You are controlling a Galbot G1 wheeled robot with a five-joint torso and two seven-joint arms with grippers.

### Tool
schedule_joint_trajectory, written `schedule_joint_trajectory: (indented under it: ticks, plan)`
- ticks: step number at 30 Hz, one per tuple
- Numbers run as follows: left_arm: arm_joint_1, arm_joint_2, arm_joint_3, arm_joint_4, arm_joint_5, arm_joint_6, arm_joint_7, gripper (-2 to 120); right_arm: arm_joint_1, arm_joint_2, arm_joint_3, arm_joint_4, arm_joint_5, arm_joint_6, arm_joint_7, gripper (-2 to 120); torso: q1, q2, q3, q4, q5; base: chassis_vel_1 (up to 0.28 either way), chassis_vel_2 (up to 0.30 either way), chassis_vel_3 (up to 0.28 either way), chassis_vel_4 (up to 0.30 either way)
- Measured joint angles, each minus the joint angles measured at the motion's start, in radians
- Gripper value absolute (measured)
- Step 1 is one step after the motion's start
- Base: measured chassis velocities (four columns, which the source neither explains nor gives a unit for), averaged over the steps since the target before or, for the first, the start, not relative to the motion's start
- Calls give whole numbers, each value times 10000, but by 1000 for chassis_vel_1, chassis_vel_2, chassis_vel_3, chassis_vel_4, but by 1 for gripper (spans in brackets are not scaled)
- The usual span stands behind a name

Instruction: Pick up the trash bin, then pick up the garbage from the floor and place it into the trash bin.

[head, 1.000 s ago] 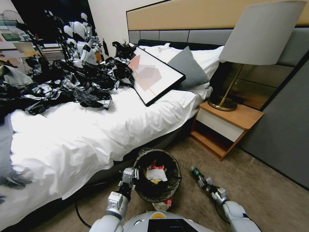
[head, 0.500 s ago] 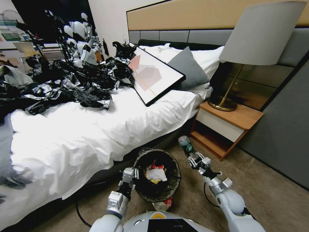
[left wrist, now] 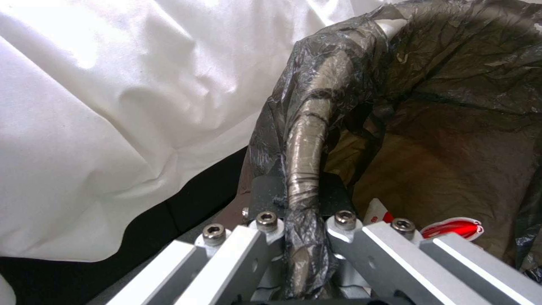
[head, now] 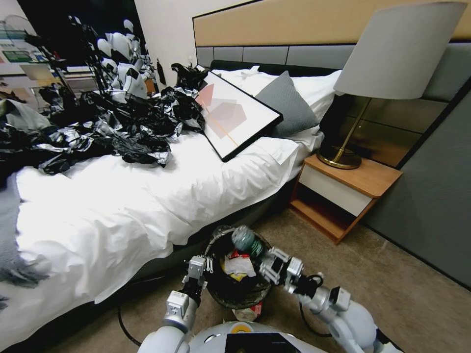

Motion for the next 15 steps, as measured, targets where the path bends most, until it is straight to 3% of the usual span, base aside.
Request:
schedule_joint_trajectory:
  ticks: [15]
  plan:
    - [68, 10, 32, -62, 54, 3, 21, 1, 1024, 376, -542, -1664, -387, -8, 438, 28, 0, 0, 0, 1, 0, 0, 0, 0, 0]
